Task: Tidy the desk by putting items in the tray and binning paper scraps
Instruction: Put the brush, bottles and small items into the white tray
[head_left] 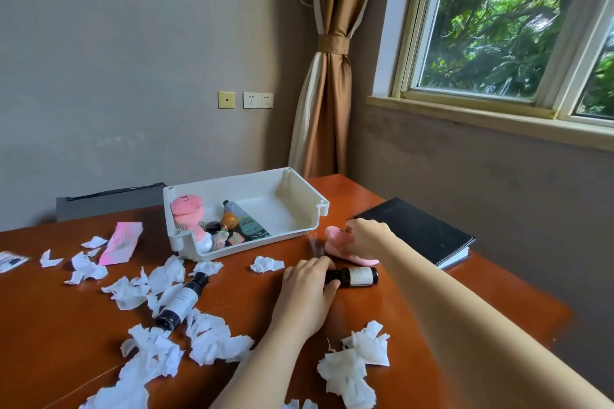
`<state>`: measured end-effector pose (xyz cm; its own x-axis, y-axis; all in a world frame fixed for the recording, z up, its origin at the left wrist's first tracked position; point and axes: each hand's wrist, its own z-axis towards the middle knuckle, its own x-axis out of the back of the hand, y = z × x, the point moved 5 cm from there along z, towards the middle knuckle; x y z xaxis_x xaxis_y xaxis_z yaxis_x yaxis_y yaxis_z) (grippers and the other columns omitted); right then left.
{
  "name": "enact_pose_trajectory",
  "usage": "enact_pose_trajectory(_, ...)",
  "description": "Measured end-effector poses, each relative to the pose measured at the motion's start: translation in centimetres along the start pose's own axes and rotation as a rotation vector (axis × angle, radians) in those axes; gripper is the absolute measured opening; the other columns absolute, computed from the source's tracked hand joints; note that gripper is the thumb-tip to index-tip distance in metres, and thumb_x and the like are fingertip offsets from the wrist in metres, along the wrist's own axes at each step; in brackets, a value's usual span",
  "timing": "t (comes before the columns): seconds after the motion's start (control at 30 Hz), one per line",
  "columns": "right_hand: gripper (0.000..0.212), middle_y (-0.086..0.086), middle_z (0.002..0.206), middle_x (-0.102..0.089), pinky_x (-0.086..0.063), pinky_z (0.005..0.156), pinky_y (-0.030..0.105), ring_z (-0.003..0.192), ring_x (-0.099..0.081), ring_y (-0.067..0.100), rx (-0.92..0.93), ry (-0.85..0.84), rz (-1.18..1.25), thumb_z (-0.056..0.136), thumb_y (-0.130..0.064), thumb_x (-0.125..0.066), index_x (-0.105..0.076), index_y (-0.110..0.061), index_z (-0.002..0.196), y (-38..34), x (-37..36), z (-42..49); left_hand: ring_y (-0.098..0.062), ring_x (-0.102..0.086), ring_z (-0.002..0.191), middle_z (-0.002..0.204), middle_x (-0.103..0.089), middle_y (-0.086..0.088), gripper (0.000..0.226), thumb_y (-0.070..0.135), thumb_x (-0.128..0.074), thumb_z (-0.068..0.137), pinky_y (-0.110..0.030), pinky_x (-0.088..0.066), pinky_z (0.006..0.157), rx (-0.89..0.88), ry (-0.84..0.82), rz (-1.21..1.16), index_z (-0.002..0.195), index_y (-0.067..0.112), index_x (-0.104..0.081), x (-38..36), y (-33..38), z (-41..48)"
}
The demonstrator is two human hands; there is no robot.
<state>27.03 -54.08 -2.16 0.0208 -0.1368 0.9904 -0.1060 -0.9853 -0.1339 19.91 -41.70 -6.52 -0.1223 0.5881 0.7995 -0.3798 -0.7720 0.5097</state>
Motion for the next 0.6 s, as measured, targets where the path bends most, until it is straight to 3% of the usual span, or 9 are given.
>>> enact_pose_trajectory(0.17,0.05,0.0,0.077,-0.054,-0.041,0.065,0.025,0.077,-0.054,0.02,-0.041,-0.017,-0.008,0.086,-0.059,-0.041,-0.062,-0.016,0.103,-0.3,0.2,-0.4,-0.019,-0.05,0.108,0.112,-0.058,0.003,0.017,0.022,-0.052,0.093,-0.03,-0.037,0.094,0.117,0.118,-0.075,0.11,0.021,-0.052,0.9,-1.3,0.0)
enact_pose_trajectory(0.23,0.045,0.002,0.079,-0.055,-0.044,0.07,0.026,0.082,-0.057,0.021,-0.071,-0.053,0.001,0.084,-0.053,-0.046,-0.062,-0.015,0.1,-0.4,0.2,-0.4,-0.019,-0.049,0.11,0.114,-0.057,0.003,0.022,0.019,-0.051,0.093,-0.031,-0.035,0.095,0.135,0.14,-0.056,0.115,0.022,-0.05,1.0,-1.5,-0.1)
enact_pose_trajectory(0.33,0.02,0.004,0.089,-0.058,-0.047,0.077,0.028,0.085,-0.058,0.021,-0.084,-0.13,0.01,0.085,-0.037,-0.053,-0.06,-0.017,0.083,-0.6,0.2,-0.9,-0.02,-0.045,0.116,0.12,-0.052,0.002,0.042,0.017,-0.047,0.093,-0.031,-0.031,0.1,0.123,0.122,0.023,0.133,0.029,-0.041,0.8,-1.2,-0.1)
enact_pose_trajectory(0.47,0.027,0.002,0.091,-0.06,-0.043,0.068,0.021,0.072,-0.056,0.015,-0.085,-0.131,0.089,0.088,-0.034,-0.053,-0.062,-0.014,0.103,-0.4,0.2,-1.1,-0.017,-0.04,0.119,0.122,-0.045,0.005,0.042,0.033,-0.046,0.091,-0.031,-0.027,0.104,0.035,0.082,0.119,0.132,0.034,-0.042,0.3,-0.5,-0.2)
enact_pose_trajectory(0.6,0.033,0.003,0.099,-0.065,-0.041,0.068,0.018,0.076,-0.054,0.015,-0.138,-0.148,0.184,0.092,-0.031,-0.045,-0.062,-0.013,0.114,-0.2,0.1,-1.0,-0.015,-0.04,0.12,0.124,-0.046,0.008,0.032,0.038,-0.046,0.094,-0.031,-0.028,0.103,-0.043,0.116,0.158,0.126,0.034,-0.051,0.1,-0.4,-0.2)
